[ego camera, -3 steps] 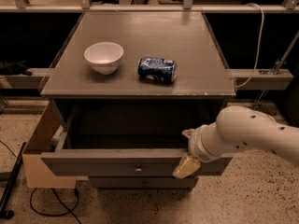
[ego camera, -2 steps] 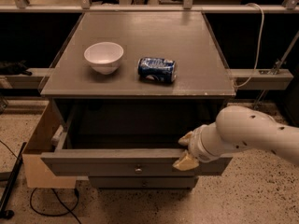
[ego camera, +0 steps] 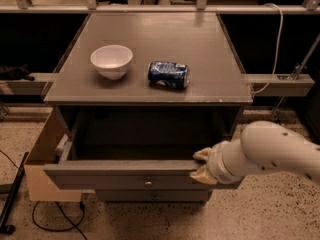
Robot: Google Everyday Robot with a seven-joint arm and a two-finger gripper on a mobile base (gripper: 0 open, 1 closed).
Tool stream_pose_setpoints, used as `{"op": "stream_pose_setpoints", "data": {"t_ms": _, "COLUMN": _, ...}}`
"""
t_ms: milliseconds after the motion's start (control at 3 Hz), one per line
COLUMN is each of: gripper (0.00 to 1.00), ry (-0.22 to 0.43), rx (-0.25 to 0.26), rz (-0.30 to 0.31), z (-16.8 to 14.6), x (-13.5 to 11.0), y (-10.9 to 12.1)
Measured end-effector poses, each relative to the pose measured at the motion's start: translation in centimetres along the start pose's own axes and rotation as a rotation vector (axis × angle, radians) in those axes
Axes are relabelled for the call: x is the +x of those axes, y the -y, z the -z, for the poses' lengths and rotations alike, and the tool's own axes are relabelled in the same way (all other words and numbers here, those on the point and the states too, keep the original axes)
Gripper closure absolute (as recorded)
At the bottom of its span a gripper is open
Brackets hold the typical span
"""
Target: Open top drawer
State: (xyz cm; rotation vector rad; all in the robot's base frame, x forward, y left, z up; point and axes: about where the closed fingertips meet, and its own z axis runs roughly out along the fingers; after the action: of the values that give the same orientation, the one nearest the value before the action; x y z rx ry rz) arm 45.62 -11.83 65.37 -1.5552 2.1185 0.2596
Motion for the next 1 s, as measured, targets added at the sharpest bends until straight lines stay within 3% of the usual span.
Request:
{"op": "stream_pose_setpoints", "data": {"t_ms": 333, "gripper": 1.0, "ry": 0.002, "rx": -0.001, "rz": -0.002, "z": 0.12, "x": -0.09, "y": -0.21}}
{"op": "stream_pose_setpoints", "data": {"t_ms": 1000, "gripper": 1.0, "ry": 0.01, "rx": -0.003, "rz": -0.013, "z": 0.57, "x": 0.24, "y": -1.21}}
